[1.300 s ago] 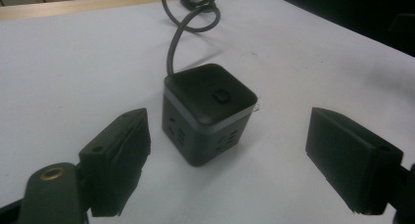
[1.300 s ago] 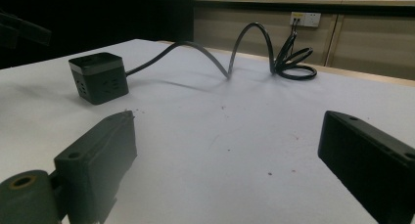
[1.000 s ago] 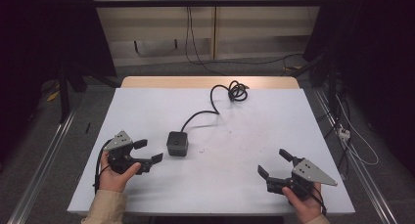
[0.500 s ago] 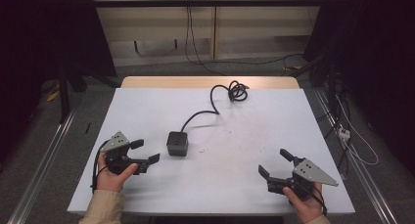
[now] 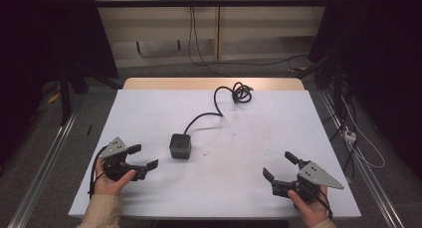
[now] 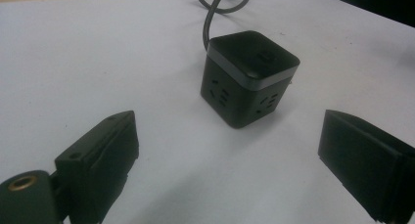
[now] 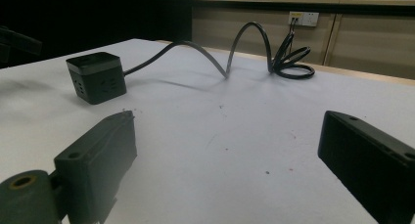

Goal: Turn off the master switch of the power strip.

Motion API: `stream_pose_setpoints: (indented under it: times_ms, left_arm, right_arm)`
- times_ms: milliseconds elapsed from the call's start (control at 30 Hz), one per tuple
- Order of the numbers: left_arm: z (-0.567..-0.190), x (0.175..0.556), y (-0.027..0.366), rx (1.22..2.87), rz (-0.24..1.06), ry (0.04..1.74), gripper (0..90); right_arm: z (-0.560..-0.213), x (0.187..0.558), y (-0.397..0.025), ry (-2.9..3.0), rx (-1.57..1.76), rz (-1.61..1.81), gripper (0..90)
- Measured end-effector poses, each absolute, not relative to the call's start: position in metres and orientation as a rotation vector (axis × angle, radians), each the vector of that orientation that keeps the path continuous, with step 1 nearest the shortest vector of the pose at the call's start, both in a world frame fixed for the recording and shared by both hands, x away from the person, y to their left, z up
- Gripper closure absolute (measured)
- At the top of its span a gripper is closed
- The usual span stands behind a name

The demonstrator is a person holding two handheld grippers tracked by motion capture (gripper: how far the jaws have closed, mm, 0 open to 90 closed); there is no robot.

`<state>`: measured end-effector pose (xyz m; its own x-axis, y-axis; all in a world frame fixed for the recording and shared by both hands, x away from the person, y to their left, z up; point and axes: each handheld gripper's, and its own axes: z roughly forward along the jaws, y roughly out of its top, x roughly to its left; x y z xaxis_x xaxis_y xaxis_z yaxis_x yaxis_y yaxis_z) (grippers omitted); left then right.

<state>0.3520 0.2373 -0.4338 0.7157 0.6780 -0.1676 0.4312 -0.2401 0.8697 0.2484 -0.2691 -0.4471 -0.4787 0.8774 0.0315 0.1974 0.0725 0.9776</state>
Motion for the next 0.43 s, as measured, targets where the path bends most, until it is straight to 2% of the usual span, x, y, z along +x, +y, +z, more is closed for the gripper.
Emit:
stream_pose_setpoints:
  times_ms: [433]
  left_arm:
    - [-0.4407,0.3541,0.2388,1.877,0.296,0.889,7.0]
  right_arm:
    - [-0.4485,0.2510,-0.2694,1.757,1.077,1.452,6.6]
